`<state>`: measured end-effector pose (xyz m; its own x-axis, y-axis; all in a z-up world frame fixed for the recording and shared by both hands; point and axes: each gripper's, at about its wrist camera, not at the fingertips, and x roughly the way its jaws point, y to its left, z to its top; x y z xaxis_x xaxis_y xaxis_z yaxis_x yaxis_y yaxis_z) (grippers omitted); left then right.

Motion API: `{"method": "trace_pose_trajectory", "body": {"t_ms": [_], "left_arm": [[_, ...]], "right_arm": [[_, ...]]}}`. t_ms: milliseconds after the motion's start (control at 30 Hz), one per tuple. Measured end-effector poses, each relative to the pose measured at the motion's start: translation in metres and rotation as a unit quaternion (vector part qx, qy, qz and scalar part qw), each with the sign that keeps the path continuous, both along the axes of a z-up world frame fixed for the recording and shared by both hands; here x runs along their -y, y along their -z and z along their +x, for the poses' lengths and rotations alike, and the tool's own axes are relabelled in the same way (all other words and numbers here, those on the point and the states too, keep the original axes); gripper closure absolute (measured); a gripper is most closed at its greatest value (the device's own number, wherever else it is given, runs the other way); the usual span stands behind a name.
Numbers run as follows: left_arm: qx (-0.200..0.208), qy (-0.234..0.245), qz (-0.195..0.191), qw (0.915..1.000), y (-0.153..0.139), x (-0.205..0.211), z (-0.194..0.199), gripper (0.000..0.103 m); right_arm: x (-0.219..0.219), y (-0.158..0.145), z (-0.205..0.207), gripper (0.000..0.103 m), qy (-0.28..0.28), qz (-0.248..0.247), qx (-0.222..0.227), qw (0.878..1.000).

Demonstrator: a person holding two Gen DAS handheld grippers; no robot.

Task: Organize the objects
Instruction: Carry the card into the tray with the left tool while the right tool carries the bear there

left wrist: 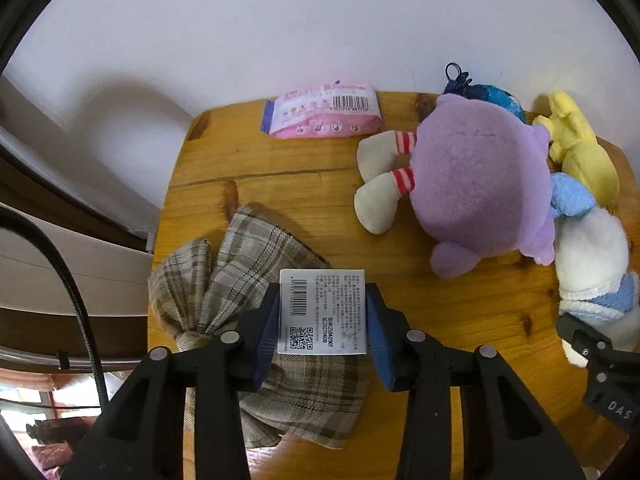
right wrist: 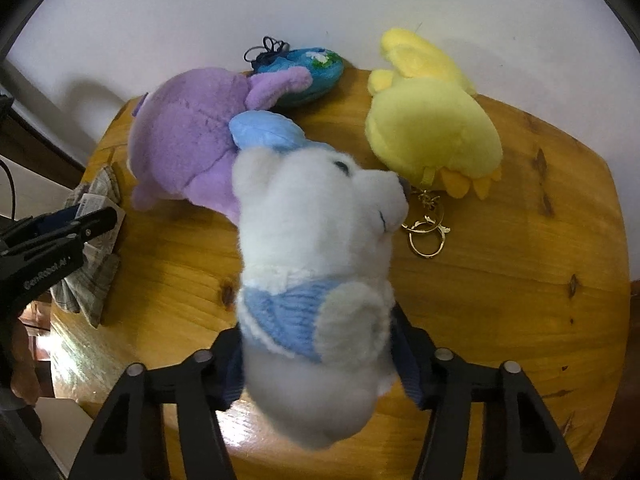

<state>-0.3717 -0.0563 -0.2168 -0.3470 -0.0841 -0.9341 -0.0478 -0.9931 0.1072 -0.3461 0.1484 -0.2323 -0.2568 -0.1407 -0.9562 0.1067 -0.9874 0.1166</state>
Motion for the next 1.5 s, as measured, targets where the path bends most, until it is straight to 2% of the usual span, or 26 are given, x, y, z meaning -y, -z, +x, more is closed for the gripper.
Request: {"method": "trace_pose_trajectory", "body": {"t_ms": [167,267,533,667,833,1100,1300,1500], "left_arm": [[-0.028,0.006,0.001,0.9996,-0.025,-0.004,0.01,0.06],[-0.039,0.013,0.006,0.9991,-0.044,-0.007,0.021,0.06],[-0.082,0.047,0.039,0.9948,-0.121,-0.015,0.08,0.06],[-0.098,0.058,0.062,0.9915,-0.167,-0.02,0.122,0.06],[-0.118,0.069,0.076,0.9876,-0.208,-0.016,0.17,0.06],[-0.153,0.068,0.096,0.9812,-0.268,-0.005,0.247,0.06],[-0.16,0.063,0.1,0.98,-0.291,-0.001,0.29,0.059],[-0.159,0.065,0.094,0.9806,-0.296,0.001,0.32,0.059]], "right_arm": [[-0.008,-0.018,0.014,0.049,0.008,-0.021,-0.012,1.0],[-0.013,-0.038,0.029,0.049,0.012,-0.042,-0.028,0.999],[-0.013,-0.115,0.071,0.049,-0.002,-0.068,-0.095,0.993],[-0.01,-0.152,0.109,0.049,-0.016,-0.081,-0.129,0.988],[-0.01,-0.208,0.168,0.049,-0.039,-0.1,-0.177,0.978],[-0.002,-0.268,0.252,0.048,-0.048,-0.127,-0.235,0.963],[0.003,-0.285,0.287,0.047,-0.061,-0.137,-0.249,0.957],[0.014,-0.299,0.323,0.045,-0.081,-0.143,-0.252,0.954]]}}
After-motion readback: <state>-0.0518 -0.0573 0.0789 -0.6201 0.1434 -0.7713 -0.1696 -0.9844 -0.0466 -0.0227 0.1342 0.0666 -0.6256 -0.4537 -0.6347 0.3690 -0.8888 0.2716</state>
